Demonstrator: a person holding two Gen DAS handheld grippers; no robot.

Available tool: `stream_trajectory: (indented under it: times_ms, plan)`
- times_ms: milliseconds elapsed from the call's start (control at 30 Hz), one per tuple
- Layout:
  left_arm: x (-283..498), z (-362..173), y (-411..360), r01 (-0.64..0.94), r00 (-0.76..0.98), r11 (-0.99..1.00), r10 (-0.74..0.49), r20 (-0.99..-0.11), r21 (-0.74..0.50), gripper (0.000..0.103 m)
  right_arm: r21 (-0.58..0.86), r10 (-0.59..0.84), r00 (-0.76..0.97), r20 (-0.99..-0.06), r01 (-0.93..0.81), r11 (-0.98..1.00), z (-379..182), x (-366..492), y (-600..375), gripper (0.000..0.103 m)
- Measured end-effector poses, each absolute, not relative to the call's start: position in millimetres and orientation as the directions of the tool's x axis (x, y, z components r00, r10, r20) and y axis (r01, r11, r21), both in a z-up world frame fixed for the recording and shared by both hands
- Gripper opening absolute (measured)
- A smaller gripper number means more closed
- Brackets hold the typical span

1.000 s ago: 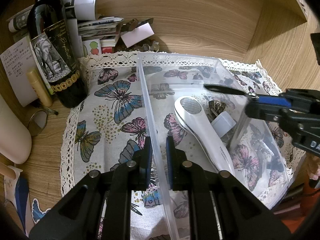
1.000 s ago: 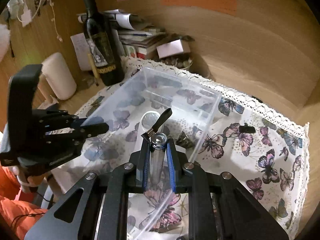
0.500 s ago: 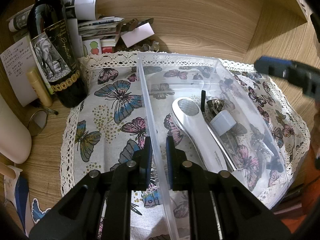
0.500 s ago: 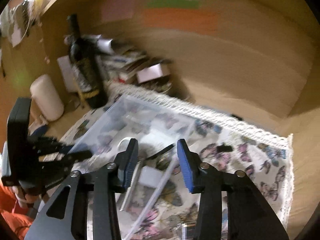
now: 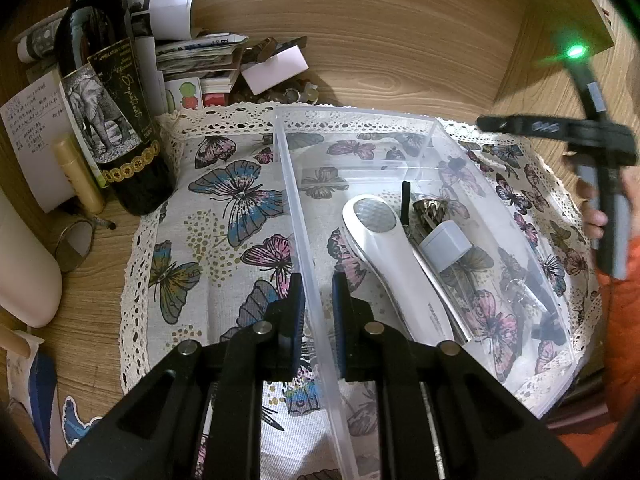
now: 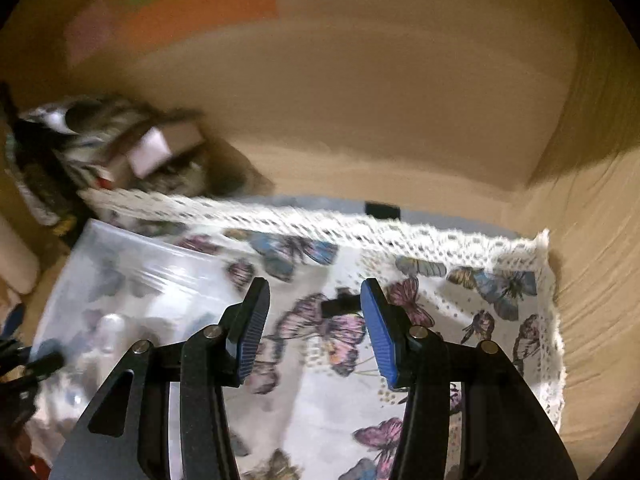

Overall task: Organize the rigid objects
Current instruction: 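Grasp the black cable connector with the right tool, then carry the black connector toward the plastic box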

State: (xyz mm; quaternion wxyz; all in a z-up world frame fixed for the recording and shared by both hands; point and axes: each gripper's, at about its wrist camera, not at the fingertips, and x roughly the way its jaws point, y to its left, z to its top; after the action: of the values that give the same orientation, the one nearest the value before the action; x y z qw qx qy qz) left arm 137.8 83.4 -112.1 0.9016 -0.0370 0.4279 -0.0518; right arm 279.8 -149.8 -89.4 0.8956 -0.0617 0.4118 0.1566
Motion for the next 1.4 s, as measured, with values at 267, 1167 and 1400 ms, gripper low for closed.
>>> stream_trajectory:
  times_ms: [267,1167,1400]
  plan:
    - [138.8,-111.5,84.4,0.067,0.628,0.991,-0.131,-0.768,-0.114,0.012,-0.018,0.163,0.486,-0.859,-0.346,0.938,-148.6,320.2,-144.1,0.052]
    - [142.8,-116.0,82.8,0.059,0.628,0.994,-0.105,-0.771,-0.087,0.012,-0.040,0.313,0.664,-0.679,-0.459,0.888,-53.7,212.6,-126.3,0.042]
    - [141.9,-115.4,83.9,0.060,0.631,0.994,-0.105,-0.769,-0.087,0.012,-0.049,0.383,0.660,-0.646,-0.537,0.842,-48.8,185.9,-105.0,0.042]
